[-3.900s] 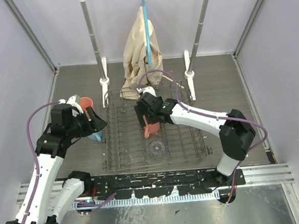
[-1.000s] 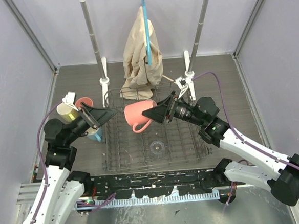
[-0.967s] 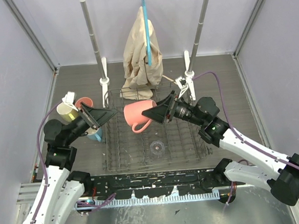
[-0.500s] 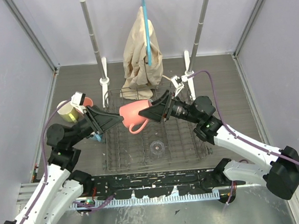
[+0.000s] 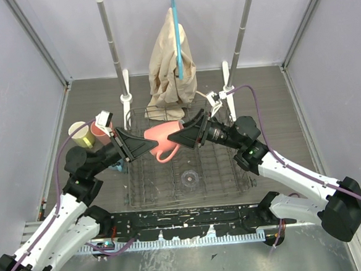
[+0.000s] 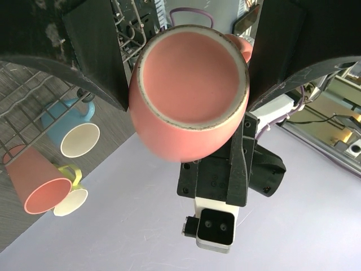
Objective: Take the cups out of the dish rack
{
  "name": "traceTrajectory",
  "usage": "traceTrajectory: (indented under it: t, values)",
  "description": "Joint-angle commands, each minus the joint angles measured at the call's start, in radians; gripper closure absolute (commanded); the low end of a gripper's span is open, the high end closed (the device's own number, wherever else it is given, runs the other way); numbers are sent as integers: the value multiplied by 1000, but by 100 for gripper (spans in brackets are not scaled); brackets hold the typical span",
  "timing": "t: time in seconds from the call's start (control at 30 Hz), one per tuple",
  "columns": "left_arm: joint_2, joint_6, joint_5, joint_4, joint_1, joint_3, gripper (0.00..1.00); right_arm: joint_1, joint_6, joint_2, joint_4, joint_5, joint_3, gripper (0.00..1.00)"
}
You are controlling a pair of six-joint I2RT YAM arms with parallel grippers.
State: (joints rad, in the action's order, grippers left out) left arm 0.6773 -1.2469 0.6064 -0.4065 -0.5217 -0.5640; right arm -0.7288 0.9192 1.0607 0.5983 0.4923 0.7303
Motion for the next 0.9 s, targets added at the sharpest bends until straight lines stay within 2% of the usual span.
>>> traceTrajectory:
  t: [0.0,0.13,0.2,0.27,0.33,0.37,0.47,0.57,0.63,0.87]
  values:
    - [-12,24,-43,-35,-7,-10,64,2,8,-26,158,0,16,99]
    - [-3,23,-47,-35,-13,-13,84,2,9,-27,158,8,14,99]
    - [-3,22,-46,-35,-15,-14,89,2,9,-27,163,16,11,99]
    - [-6,21,-49,-34,-15,-15,99,3,8,-31,168,18,6,93]
    - [-10,20,-51,-33,-15,-15,100,2,8,-38,171,16,-1,81]
    - [-12,19,-52,-31,-15,-14,100,2,6,-41,173,15,-4,66]
    - [-20,21,-63,-16,-15,-16,100,3,2,-57,168,3,-14,30]
    - [-30,47,-66,31,-15,-43,100,6,-24,-87,118,-25,-25,10]
    - [-41,71,-74,82,-15,-69,100,11,-43,-110,81,-45,-34,5]
    - [-96,199,-115,323,-6,-188,100,83,-66,-207,-2,-64,-85,2]
